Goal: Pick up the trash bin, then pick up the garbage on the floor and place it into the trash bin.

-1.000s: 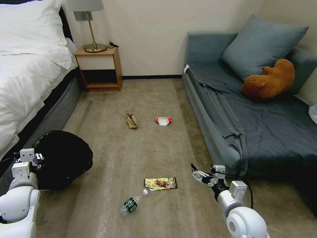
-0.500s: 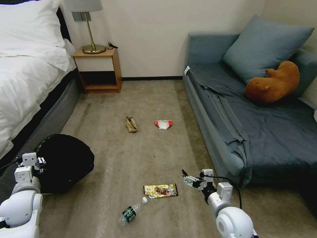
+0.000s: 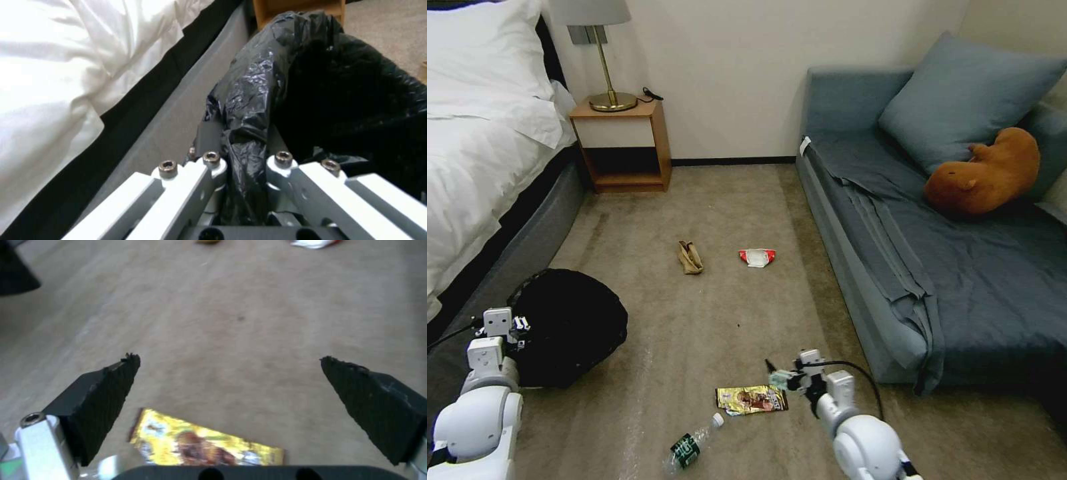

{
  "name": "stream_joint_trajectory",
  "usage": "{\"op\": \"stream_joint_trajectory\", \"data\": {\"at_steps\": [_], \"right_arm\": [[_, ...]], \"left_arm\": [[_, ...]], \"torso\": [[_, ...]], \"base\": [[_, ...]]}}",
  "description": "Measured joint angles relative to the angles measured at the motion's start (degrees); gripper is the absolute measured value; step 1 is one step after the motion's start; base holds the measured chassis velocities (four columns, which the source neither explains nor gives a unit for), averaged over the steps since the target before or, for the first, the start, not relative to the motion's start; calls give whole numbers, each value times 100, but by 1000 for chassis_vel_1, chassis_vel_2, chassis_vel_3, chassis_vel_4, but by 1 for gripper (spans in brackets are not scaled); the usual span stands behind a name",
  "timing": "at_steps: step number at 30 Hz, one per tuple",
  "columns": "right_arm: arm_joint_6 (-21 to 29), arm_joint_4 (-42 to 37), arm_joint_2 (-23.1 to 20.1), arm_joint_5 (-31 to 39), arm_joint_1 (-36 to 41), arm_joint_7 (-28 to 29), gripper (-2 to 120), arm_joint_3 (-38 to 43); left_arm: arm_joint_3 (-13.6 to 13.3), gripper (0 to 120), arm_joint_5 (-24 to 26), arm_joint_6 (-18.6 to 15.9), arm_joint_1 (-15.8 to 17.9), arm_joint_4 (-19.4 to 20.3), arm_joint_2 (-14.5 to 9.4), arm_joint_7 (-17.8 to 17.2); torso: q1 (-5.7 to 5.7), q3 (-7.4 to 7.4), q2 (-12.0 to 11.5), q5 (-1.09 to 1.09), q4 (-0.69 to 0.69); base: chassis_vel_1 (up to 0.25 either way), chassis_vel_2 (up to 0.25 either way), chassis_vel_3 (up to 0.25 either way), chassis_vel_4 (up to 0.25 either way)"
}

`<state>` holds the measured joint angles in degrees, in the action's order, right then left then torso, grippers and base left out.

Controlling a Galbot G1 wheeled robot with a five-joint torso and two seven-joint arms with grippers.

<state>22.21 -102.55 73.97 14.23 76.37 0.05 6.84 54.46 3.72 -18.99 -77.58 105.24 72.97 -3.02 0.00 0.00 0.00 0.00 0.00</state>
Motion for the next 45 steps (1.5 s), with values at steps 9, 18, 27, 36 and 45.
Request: {"op": "stream_joint_trajectory", "data": {"at_steps": [9, 18, 27, 36, 45], "right_arm": [[-5, 914, 21, -246, -983, -175, 100, -1272], [-125, 1759, -70, -1072, -1778, -743, 100, -2573], [-378, 2179, -115, -1980, -2245, -1324, 100, -3333], [-586, 2558, -33, -2472, -2325, -1398, 100, -3667], [-782, 2933, 120, -2592, -2423, -1364, 100, -3806]], "left_arm": [[36, 5, -171, -36, -36, 133, 170, -14], [-6, 5, -462, -125, 41, 237, 489, -88], [-13, 5, -616, -142, 88, 288, 672, -118], [-218, 5, -848, -237, 212, 352, 732, -154], [-310, 5, -946, -243, 326, 280, 769, -165]], "torso": [[0, 0, 0, -1, -1], [0, 0, 0, 0, 0], [0, 0, 0, -1, 0], [0, 0, 0, 0, 0], [0, -1, 1, 1, 2]], "base": [[0, 0, 0, 0], [0, 0, 0, 0], [0, 0, 0, 0], [0, 0, 0, 0], [0, 0, 0, 0]]}}
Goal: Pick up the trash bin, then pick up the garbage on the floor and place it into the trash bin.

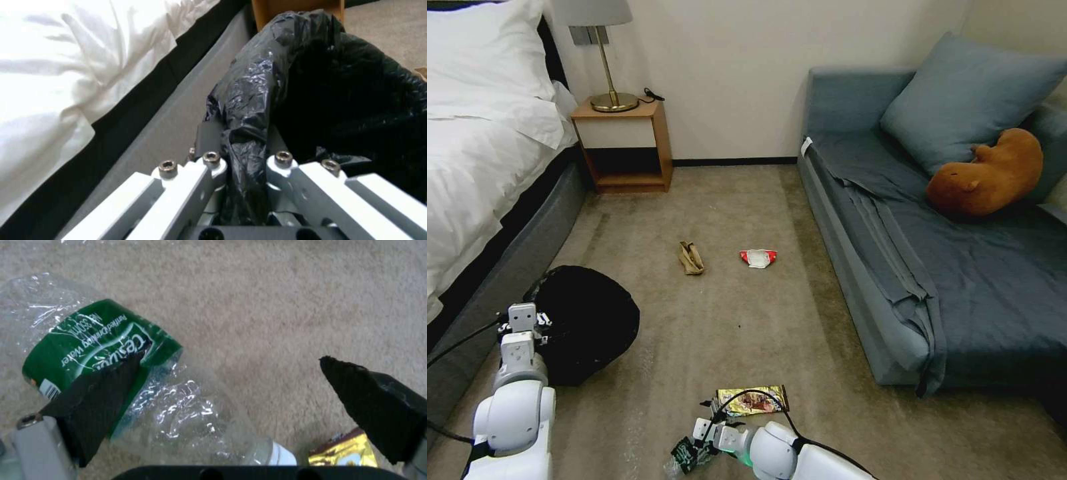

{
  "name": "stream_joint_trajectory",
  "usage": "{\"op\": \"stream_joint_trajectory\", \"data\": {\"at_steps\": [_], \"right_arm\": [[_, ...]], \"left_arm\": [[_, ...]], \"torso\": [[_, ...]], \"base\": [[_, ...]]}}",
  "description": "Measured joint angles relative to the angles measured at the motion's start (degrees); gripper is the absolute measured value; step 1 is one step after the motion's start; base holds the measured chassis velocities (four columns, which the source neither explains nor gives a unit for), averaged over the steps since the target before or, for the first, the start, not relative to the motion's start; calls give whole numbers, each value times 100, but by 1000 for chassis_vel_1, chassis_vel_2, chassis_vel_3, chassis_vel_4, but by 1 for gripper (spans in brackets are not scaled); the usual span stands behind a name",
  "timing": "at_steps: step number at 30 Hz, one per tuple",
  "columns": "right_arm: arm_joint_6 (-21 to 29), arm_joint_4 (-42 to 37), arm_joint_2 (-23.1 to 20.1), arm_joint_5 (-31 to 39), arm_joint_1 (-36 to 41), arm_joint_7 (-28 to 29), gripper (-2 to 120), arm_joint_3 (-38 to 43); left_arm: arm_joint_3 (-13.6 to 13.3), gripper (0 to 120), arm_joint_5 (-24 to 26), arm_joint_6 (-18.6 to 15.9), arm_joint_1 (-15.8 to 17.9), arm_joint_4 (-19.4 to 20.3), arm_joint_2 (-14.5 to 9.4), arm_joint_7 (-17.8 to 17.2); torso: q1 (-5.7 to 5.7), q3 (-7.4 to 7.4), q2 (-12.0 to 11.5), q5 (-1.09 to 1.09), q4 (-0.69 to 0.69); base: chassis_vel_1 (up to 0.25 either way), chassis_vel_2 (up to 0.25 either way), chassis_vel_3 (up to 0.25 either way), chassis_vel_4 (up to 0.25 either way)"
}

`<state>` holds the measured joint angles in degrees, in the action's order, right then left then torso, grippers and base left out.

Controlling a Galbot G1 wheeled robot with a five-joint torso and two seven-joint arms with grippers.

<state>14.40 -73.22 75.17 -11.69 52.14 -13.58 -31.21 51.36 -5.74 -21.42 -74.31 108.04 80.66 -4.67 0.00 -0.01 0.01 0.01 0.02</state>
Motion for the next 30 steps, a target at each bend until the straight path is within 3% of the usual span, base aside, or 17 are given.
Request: {"op": "stream_joint_trajectory", "data": {"at_steps": [12, 15, 22, 30], "right_arm": [[286, -637, -166, 713, -331, 105, 100, -305], [338, -848, -304, 841, -466, 151, 100, -460], [389, -985, -504, 864, -529, 122, 100, -783], [381, -947, -705, 637, -712, 2, 100, -1147]], "left_arm": [[61, 5, 72, -3, 40, -51, -141, 1], [79, 5, 166, -61, 102, -90, -273, -3], [147, 5, 282, -87, 182, -197, -422, -14], [161, 5, 319, -105, 197, -172, -406, -21]], "torso": [[0, 1, -1, -2, -3], [0, 1, -1, -2, -2], [0, 1, -1, -1, -3], [0, 1, -1, -1, -2]], "base": [[0, 0, 0, 0], [0, 0, 0, 0], [0, 0, 0, 0], [0, 0, 0, 0]]}}
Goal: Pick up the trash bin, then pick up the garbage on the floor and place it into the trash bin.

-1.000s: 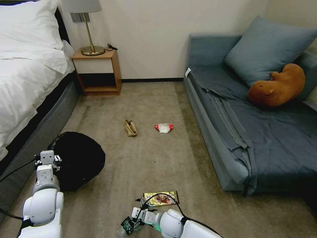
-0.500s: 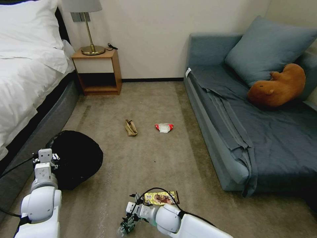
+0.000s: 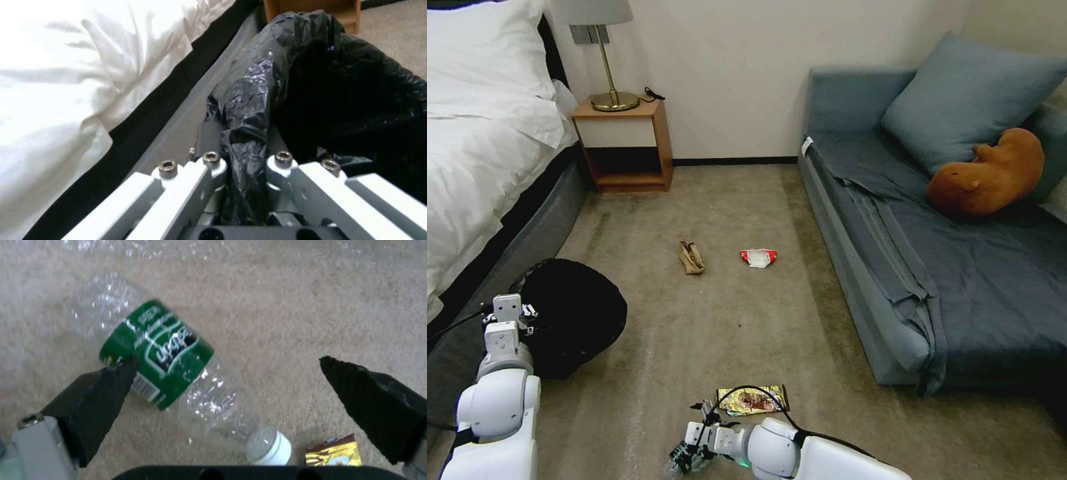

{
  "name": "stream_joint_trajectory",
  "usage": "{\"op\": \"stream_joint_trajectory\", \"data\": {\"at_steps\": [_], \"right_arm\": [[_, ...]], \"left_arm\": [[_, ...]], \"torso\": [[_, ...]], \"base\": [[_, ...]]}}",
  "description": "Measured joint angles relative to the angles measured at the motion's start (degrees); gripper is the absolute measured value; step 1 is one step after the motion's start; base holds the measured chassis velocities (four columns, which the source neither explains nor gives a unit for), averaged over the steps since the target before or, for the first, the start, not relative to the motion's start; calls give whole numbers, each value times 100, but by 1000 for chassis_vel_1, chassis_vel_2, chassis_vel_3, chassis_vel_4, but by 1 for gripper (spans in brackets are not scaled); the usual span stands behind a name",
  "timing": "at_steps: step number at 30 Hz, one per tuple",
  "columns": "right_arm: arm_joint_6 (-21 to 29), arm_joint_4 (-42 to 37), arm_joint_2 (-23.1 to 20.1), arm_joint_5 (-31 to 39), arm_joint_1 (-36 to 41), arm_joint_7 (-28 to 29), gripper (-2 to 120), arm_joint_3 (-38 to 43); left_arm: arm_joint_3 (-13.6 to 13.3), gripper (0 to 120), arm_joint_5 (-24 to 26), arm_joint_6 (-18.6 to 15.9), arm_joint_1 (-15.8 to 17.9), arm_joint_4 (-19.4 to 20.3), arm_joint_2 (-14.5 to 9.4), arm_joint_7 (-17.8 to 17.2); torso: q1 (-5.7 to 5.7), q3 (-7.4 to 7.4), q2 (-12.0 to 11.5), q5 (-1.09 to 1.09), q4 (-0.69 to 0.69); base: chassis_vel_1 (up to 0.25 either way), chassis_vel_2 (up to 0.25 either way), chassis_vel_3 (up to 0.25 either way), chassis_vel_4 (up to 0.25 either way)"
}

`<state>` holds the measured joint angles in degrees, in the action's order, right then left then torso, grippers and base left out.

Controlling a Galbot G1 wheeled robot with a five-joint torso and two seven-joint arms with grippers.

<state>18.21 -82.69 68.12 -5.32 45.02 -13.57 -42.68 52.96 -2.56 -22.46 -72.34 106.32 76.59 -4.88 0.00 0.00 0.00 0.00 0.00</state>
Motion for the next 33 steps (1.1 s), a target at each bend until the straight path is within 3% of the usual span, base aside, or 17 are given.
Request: {"op": "stream_joint_trajectory", "data": {"at_steps": [10, 24, 33], "right_arm": [[-376, 609, 380, -645, -8, -109, 100, -81], [-623, 1338, 621, -809, 34, -72, 99, -37], [-728, 1422, 616, -806, 205, -39, 77, 182]], "left_arm": [[-35, 5, -47, 0, -98, 155, 161, -3], [-12, 5, -77, 1, -279, 431, 319, -3], [6, 5, -58, -1, -399, 559, 378, -3]], "torso": [[0, 0, 0, 0, 0], [0, 0, 0, 1, 0], [0, -1, 1, 2, 0]], "base": [[0, 0, 0, 0], [0, 0, 0, 0], [0, 0, 0, 0]]}}
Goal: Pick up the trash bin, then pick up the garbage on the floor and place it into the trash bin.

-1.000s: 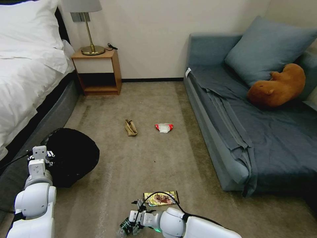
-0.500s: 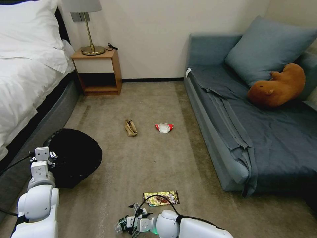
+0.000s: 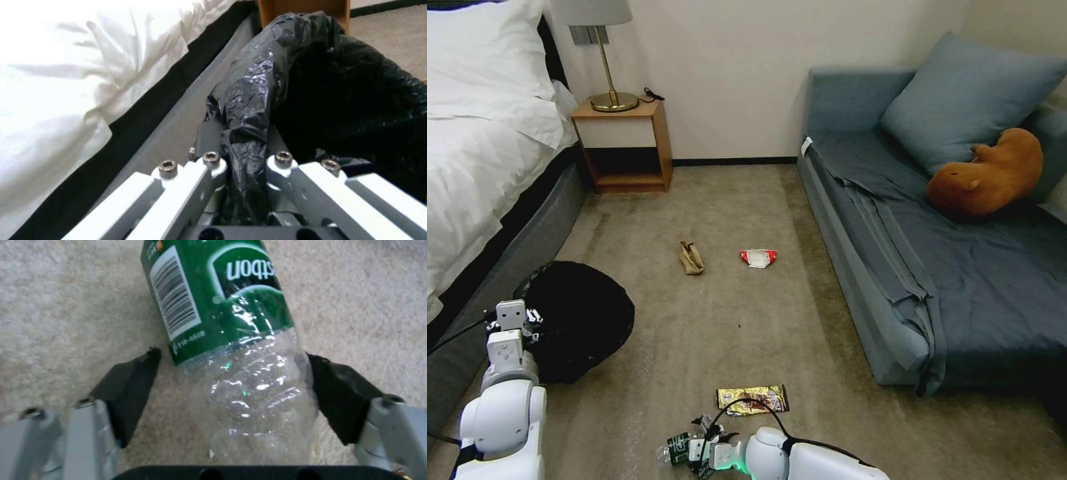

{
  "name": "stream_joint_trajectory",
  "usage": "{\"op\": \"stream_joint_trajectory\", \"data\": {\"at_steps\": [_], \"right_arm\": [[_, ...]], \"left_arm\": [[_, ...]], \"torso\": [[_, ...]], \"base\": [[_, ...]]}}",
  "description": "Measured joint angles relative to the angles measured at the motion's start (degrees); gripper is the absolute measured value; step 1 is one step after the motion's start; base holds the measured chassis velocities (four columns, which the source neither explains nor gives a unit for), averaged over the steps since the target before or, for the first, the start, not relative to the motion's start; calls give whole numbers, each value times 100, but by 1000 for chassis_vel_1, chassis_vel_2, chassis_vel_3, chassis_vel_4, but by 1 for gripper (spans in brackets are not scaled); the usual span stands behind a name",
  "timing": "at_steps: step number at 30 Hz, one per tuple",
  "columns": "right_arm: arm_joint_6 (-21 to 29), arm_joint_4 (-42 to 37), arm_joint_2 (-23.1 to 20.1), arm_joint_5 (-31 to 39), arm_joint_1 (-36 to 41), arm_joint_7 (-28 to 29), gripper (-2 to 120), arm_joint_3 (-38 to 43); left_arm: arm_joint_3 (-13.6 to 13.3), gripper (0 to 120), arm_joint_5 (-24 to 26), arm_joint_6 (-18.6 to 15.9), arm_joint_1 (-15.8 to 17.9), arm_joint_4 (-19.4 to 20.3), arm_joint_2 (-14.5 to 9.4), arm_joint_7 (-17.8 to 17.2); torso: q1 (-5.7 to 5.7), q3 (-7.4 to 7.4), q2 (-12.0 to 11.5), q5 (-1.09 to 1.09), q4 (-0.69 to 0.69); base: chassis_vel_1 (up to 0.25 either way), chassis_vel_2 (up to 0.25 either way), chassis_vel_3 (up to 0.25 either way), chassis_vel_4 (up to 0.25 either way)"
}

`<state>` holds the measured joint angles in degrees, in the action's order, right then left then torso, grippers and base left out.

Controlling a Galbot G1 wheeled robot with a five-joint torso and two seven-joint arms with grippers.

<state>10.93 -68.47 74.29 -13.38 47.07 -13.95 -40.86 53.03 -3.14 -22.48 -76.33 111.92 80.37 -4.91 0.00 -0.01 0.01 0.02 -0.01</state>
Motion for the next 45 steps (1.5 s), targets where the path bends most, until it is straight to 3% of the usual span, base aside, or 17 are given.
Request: {"op": "stream_joint_trajectory", "data": {"at_steps": [8, 18, 25, 32, 38, 44, 45], "right_arm": [[3, -64, -36, 23, 124, 119, 47, 211], [5, -355, -88, 149, 130, 220, 23, 781], [-86, -953, -256, 343, -198, 312, 22, 1439], [-64, -1287, -333, 658, -815, 396, 22, 1537], [152, -1707, -337, 1368, -1382, 534, 22, 1218], [414, -2019, -35, 2035, -1800, 812, 22, 710], [474, -2022, 150, 2397, -1921, 1073, 22, 445]], "left_arm": [[-30, 5, -19, 6, -57, 57, 68, 29], [-51, 5, -28, 73, -75, -12, 29, 98], [-37, 5, -18, 196, -183, -104, -123, 207], [-65, 5, 19, 222, -207, -115, -207, 247], [-155, 5, 106, 215, -193, -61, -218, 259], [-203, 5, 131, 223, -182, -75, -234, 350], [-231, 5, 133, 246, -174, -80, -243, 389]], "torso": [[0, 1, -1, -2, 0], [0, 1, -1, -2, 1], [0, 1, -1, -2, 1], [0, 1, -1, -1, 0], [0, 1, -1, -2, 1], [0, 1, -1, -2, 0], [-1, 1, -1, -3, 0]], "base": [[0, 0, 0, 0], [0, 0, 0, 0], [0, 0, 0, 0], [0, 0, 0, 0], [0, 0, 0, 0], [0, 0, 0, 0], [0, 0, 0, 0]]}}
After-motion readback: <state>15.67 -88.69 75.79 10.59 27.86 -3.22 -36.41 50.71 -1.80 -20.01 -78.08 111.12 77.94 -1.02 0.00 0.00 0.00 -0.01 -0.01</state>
